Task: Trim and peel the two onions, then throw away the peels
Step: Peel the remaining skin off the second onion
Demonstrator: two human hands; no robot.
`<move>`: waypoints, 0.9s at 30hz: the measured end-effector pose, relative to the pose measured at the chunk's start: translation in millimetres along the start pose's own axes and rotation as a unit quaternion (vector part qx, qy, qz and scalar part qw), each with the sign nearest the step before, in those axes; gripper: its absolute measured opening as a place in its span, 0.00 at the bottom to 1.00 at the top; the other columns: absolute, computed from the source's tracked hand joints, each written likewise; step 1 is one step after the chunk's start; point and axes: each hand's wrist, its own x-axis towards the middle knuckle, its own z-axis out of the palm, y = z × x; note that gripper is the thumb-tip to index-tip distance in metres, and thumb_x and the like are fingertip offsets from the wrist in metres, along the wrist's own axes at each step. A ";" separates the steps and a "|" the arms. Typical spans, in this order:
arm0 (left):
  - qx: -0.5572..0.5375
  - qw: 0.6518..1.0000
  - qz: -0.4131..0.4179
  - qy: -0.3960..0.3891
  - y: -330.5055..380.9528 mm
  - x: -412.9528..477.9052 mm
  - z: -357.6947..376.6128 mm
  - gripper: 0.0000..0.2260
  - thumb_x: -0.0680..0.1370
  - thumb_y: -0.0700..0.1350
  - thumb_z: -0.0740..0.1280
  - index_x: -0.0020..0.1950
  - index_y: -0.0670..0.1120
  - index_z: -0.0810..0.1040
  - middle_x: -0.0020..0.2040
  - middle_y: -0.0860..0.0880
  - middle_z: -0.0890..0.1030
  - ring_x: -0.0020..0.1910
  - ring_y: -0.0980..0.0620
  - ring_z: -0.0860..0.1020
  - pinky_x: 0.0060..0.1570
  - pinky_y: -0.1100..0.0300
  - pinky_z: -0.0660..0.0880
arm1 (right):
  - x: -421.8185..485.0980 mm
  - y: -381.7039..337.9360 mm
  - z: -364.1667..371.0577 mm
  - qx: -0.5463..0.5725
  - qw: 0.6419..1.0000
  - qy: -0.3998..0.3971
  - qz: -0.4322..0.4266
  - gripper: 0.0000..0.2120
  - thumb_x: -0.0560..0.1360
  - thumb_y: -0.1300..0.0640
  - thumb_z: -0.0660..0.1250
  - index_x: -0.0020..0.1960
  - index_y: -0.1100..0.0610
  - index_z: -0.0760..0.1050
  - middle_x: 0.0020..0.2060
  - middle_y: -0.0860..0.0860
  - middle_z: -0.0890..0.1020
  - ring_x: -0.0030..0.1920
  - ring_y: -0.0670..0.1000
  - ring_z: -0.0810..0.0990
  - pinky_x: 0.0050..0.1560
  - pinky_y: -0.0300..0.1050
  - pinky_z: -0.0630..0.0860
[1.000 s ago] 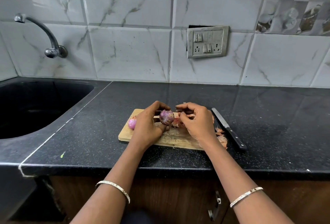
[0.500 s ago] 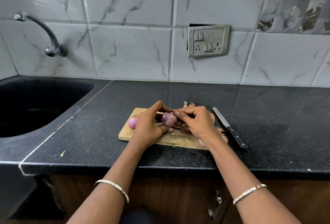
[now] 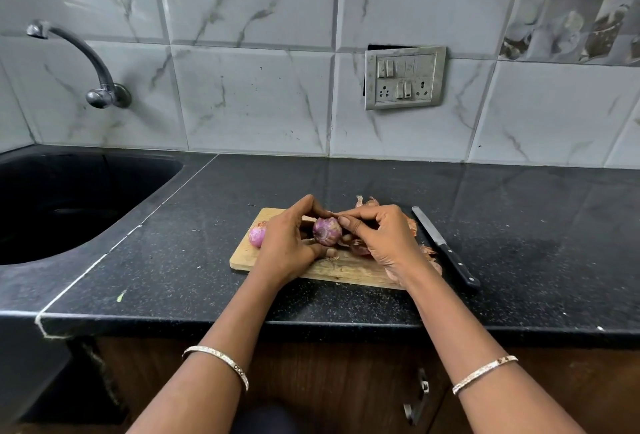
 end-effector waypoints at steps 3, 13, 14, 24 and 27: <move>-0.007 1.000 -0.003 -0.001 0.5 -0.1 -0.5 0.26 0.61 0.37 0.84 0.46 0.57 0.74 0.51 0.51 0.85 0.48 0.48 0.86 0.47 0.44 0.84 | 0.2 0.9 1.7 -0.003 1.000 0.000 0.004 0.05 0.76 0.61 0.74 0.48 0.53 0.87 0.40 0.47 0.88 0.42 0.46 0.85 0.52 0.57 0.81; -0.020 1.000 0.001 -0.008 0.1 -1.5 0.9 0.24 0.64 0.36 0.83 0.48 0.52 0.73 0.53 0.52 0.85 0.45 0.51 0.86 0.50 0.48 0.84 | -0.9 -3.1 0.5 -0.035 0.997 -0.057 -0.038 0.12 0.74 0.55 0.76 0.56 0.55 0.85 0.40 0.44 0.86 0.42 0.38 0.80 0.56 0.50 0.72; -0.024 1.000 0.001 -0.009 0.1 -1.7 1.0 0.24 0.64 0.35 0.83 0.48 0.51 0.73 0.53 0.51 0.84 0.46 0.51 0.86 0.50 0.48 0.84 | -0.3 -1.5 0.4 -0.035 0.997 -0.050 -0.036 0.10 0.74 0.56 0.75 0.55 0.54 0.86 0.40 0.45 0.87 0.43 0.40 0.80 0.58 0.52 0.72; -0.053 0.998 -0.009 -0.012 1.5 -2.1 2.3 0.23 0.66 0.39 0.83 0.52 0.48 0.73 0.54 0.47 0.84 0.49 0.52 0.86 0.54 0.51 0.83 | -1.4 -3.2 2.2 -0.001 1.000 0.022 0.005 0.09 0.77 0.63 0.72 0.44 0.49 0.86 0.35 0.45 0.86 0.33 0.43 0.82 0.40 0.44 0.79; -0.059 0.998 -0.009 -0.008 0.7 -1.0 3.4 0.23 0.68 0.40 0.82 0.55 0.44 0.73 0.54 0.47 0.84 0.50 0.52 0.85 0.55 0.52 0.83 | -2.5 -5.0 1.1 -0.007 0.998 0.053 -0.020 0.11 0.76 0.63 0.73 0.43 0.47 0.85 0.38 0.45 0.87 0.39 0.43 0.83 0.45 0.42 0.80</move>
